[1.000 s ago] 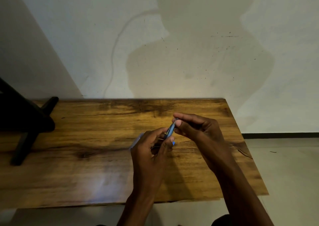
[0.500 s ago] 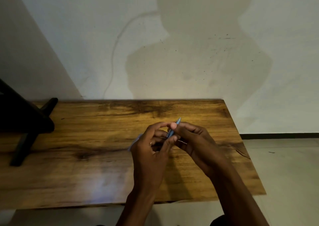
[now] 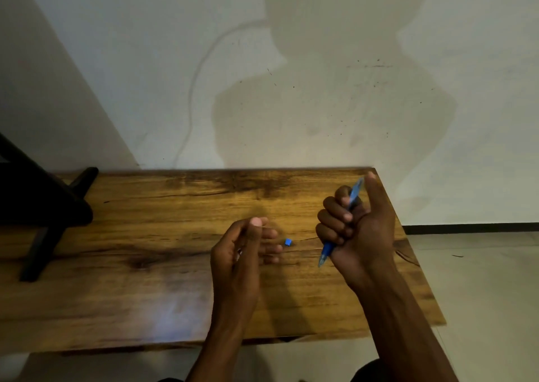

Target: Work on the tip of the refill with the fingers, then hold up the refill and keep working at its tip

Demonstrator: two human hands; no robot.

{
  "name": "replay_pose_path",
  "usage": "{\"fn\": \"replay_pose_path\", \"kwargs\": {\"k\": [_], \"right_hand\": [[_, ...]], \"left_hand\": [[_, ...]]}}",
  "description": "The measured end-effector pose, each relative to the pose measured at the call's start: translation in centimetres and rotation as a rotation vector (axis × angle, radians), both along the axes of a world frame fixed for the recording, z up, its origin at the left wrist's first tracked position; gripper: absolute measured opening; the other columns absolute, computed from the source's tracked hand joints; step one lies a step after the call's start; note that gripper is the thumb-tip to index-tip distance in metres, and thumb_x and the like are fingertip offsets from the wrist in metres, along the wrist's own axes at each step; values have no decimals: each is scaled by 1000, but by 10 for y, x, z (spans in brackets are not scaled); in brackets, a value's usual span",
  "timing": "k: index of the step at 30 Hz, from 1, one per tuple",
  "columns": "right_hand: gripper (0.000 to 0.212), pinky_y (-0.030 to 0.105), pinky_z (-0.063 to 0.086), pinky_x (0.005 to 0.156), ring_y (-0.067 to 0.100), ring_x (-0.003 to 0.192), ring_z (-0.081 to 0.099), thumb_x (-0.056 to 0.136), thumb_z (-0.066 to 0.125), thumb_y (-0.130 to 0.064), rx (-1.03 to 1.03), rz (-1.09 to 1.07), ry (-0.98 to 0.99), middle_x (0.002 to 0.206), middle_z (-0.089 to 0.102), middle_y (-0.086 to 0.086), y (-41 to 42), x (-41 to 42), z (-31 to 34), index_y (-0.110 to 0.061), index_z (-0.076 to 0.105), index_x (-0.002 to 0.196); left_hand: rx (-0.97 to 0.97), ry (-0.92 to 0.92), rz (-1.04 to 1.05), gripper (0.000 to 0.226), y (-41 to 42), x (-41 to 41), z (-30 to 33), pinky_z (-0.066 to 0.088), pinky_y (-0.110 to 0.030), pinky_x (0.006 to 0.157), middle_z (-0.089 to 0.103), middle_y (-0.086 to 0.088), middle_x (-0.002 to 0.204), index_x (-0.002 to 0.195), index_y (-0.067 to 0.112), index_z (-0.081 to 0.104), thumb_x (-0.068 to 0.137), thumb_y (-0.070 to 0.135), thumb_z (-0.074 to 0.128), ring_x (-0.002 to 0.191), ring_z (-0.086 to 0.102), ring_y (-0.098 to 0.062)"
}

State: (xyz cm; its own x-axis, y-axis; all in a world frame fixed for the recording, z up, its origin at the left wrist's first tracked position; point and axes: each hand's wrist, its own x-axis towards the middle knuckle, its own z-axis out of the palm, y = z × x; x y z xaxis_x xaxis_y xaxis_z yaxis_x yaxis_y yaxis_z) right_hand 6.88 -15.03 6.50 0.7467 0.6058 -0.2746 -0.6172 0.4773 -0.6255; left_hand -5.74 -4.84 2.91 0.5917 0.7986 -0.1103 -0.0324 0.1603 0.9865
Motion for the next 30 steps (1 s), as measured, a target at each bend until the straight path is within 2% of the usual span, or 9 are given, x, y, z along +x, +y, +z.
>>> {"fn": "replay_pose_path", "kwargs": {"k": [2, 5, 6, 8, 13, 19, 22, 25, 30], "right_hand": [[54, 22, 13, 41, 6, 44, 13, 97, 41, -56, 104, -3, 63, 47, 29, -7, -2, 2, 3, -17, 40, 59], [57, 23, 12, 40, 8, 44, 10, 95, 40, -58, 243, -32, 130, 44, 29, -7, -4, 4, 9, -19, 35, 54], [57, 23, 12, 40, 8, 43, 10, 95, 39, -57, 274, -41, 142, 43, 29, -6, -4, 4, 11, -19, 34, 53], [57, 22, 14, 38, 8, 42, 11, 96, 37, -53, 344, -45, 160, 41, 30, -6, -3, 3, 13, -19, 35, 51], [56, 20, 16, 34, 7, 40, 12, 97, 33, -47, 431, -70, 170, 39, 31, -6, -3, 0, 18, -18, 35, 49], [60, 21, 16, 34, 7, 39, 13, 97, 31, -52, 536, -80, 192, 48, 17, -9, -2, -1, 14, -16, 35, 49], [60, 20, 15, 35, 7, 39, 12, 97, 30, -50, 513, -119, 175, 46, 18, -8, -1, -1, 14, -16, 36, 48], [62, 20, 16, 34, 7, 39, 12, 96, 32, -54, 520, -126, 156, 41, 23, -6, -1, -1, 14, -16, 36, 47], [63, 20, 15, 34, 7, 39, 11, 97, 28, -51, 544, -130, 174, 48, 16, -9, 0, -1, 14, -15, 37, 46]], "left_hand": [[-260, -42, 51, 29, 3, -2, 1, 61, -30, 58, 78, -14, 85, 101, 11, 72, 102, 30, 50, 69, 76, -23], [-773, -212, 68, 41, 5, -6, 7, 61, -33, 61, 77, -13, 88, 106, 8, 69, 101, 40, 44, 72, 77, -24], [-877, -263, 57, 43, 4, -7, 8, 62, -33, 61, 78, -14, 89, 108, 7, 69, 100, 41, 44, 73, 78, -25], [-969, -320, 25, 47, 1, -9, 7, 64, -34, 63, 78, -15, 92, 112, 5, 69, 99, 43, 45, 78, 79, -27], [-1012, -310, -52, 52, -15, -6, 8, 65, -38, 73, 77, -20, 104, 117, 1, 68, 98, 44, 44, 92, 78, -32], [-959, -292, -130, 46, -31, 2, 20, 63, -36, 81, 76, -23, 112, 113, -1, 71, 99, 35, 46, 94, 78, -28], [-934, -292, -143, 41, -33, 2, 21, 64, -33, 78, 77, -21, 110, 113, -1, 71, 96, 30, 51, 92, 78, -26], [-880, -274, -175, 31, -35, 0, 22, 64, -29, 69, 78, -18, 100, 105, 0, 76, 86, 18, 59, 83, 76, -23], [-824, -256, -242, 26, -38, -2, 25, 63, -26, 64, 79, -16, 88, 90, 4, 82, 81, 13, 59, 74, 76, -19]]}}
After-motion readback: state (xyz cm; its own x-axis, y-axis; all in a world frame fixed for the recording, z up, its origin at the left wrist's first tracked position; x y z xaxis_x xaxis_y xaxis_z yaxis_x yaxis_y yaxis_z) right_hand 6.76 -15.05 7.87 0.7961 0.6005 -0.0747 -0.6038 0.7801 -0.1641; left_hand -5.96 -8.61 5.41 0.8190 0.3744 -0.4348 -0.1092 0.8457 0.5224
